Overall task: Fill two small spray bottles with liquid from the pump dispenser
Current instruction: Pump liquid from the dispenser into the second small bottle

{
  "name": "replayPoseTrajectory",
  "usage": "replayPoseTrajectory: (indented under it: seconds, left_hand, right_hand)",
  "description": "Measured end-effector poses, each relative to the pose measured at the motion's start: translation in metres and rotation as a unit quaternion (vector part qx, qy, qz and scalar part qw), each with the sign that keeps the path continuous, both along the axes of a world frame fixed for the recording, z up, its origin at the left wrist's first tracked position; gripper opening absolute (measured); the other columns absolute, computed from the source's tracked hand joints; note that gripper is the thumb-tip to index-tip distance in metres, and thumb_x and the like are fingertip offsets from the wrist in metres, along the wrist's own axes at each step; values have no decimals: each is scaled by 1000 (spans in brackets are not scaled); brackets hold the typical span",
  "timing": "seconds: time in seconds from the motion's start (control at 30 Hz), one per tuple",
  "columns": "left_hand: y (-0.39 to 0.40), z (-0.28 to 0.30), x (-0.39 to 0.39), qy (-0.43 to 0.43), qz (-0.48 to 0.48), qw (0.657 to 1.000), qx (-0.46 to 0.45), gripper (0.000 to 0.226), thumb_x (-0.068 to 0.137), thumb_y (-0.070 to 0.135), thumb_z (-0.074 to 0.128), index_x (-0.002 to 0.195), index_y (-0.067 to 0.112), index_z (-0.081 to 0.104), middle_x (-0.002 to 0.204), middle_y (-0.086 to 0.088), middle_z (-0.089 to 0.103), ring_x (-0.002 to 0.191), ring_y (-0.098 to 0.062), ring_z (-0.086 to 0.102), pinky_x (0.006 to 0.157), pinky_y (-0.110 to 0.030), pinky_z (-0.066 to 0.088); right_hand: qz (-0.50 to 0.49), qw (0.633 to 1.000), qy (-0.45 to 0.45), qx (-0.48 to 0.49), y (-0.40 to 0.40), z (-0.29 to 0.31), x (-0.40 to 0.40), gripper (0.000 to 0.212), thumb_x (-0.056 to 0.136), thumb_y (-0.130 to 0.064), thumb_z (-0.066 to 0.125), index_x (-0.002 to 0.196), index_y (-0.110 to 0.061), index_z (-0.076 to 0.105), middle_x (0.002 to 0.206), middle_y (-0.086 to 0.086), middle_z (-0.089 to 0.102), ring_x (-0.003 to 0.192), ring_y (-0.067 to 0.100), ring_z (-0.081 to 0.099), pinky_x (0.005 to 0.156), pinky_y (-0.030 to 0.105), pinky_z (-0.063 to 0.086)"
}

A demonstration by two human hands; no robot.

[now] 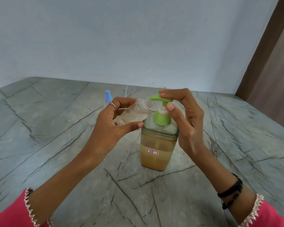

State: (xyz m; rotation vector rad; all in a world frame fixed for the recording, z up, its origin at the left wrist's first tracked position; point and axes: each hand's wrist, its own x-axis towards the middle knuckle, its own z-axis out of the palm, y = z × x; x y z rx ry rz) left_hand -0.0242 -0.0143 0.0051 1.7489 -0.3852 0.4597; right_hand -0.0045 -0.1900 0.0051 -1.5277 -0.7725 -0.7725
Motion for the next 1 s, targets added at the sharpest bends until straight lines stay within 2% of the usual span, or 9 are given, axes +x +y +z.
replayPoseTrajectory:
  seconds: [0.13,0.33,0.53,0.67,0.73,0.87,1.0]
  left_hand:
    - [0,0,0,0,-1,1000,1,47,54,36,73,99,37,57,102,18,63,97,-2,60,77,-20,55]
    - [0,0,0,3,1,1000,6,47,54,37,72,98,38,56,103,18,62,97,-1,59,75,-15,53]
    - [-1,0,0,3,-3,1000,0,47,53,36,72,98,37,56,102,18,61,94,4,58,73,-13,52]
    - [0,1,-1,7,-4,1000,-1,47,54,35,72,98,37,57,103,18,62,95,1,58,76,-15,53]
    - [0,1,0,5,-5,1000,-1,47,55,32,74,98,37,57,103,17,62,96,-2,59,77,-17,53]
    - [0,1,0,8,0,1000,0,47,54,33,74,99,37,57,103,15,63,97,-4,59,78,-21,55]
    - [0,1,-1,12,3,1000,-5,49,55,31,75,101,34,58,108,8,63,102,-14,59,80,-28,55]
  right_hand:
    - [-31,999,-12,6,2,1,-1,16,87,-26,53,96,-17,63,99,0,62,103,21,59,92,36,45]
    - [-65,998,-16,-2,4,2,-2,8,86,-30,54,89,-29,62,97,-4,61,102,22,58,91,33,44]
    - [-57,998,-6,-2,4,2,-1,12,84,-29,50,86,-25,61,91,-4,55,91,9,55,82,27,44]
    - [-75,997,-15,-10,4,2,1,14,85,-28,51,87,-20,63,101,-7,49,100,3,52,86,25,45]
    - [-88,996,-22,-17,3,2,2,15,86,-26,50,89,-20,64,104,-8,48,103,3,51,88,20,42]
    - [-107,993,-40,-23,2,1,1,19,91,-21,47,94,-17,65,101,-5,52,100,1,53,86,15,40]
    - [-133,988,-70,-33,0,2,0,20,93,-15,46,99,-17,65,99,-6,54,95,0,54,82,13,41]
